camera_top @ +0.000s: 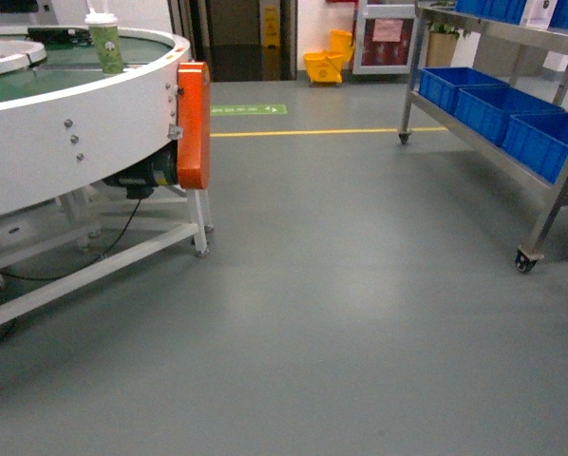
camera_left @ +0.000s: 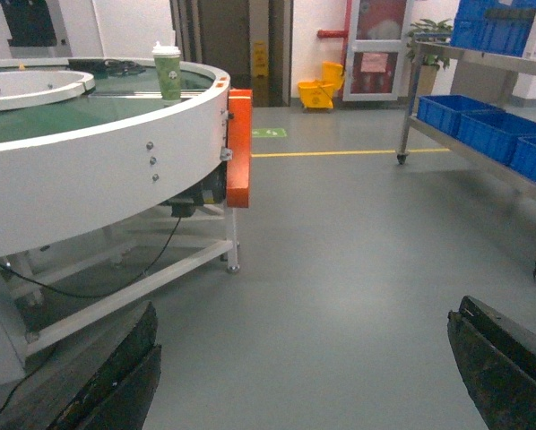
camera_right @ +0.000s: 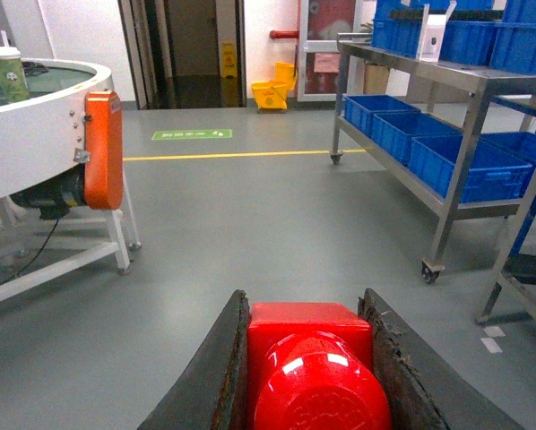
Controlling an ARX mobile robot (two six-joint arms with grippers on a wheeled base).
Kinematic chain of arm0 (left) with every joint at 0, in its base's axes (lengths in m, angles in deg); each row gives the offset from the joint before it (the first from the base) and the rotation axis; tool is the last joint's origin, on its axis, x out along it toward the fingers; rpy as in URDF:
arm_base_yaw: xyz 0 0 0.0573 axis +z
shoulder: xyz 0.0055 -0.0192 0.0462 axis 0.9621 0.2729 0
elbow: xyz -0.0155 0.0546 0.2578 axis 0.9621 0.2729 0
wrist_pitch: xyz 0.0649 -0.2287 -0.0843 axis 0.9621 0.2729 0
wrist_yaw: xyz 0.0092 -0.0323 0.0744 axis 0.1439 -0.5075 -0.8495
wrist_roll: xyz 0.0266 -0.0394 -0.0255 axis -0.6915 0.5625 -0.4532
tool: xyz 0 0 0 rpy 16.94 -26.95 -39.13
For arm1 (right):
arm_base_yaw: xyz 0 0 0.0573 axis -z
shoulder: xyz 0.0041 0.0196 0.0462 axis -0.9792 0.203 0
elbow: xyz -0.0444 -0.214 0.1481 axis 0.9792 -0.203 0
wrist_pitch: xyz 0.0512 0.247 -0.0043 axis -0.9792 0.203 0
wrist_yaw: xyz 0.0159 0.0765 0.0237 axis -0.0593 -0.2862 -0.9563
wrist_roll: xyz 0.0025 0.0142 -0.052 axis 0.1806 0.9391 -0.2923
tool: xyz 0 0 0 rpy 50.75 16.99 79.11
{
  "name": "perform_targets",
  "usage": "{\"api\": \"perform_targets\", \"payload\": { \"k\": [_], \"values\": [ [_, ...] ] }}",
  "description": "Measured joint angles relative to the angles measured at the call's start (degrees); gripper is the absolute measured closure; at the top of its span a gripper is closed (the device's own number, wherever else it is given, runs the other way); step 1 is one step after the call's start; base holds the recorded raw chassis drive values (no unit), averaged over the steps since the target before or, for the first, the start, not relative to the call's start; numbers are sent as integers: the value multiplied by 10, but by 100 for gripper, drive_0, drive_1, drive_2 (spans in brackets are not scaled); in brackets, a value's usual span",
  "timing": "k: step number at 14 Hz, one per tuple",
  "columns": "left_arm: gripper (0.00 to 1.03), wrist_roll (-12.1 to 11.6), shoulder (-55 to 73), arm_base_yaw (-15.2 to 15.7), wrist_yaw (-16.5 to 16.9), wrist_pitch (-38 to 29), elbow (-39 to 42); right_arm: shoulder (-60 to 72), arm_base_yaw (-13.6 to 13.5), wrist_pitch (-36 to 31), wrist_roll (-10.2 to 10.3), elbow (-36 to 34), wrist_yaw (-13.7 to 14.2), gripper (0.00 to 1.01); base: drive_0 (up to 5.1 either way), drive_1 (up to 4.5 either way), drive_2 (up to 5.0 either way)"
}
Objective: Pick red block from blue box to shelf
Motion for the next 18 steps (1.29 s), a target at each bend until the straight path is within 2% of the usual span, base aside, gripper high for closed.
{"api": "perform_targets", "payload": {
  "k": [18],
  "values": [
    [5,0,0,0,1,1,0,0,0,0,0,0,0,73,-2,419,-423]
  ]
}}
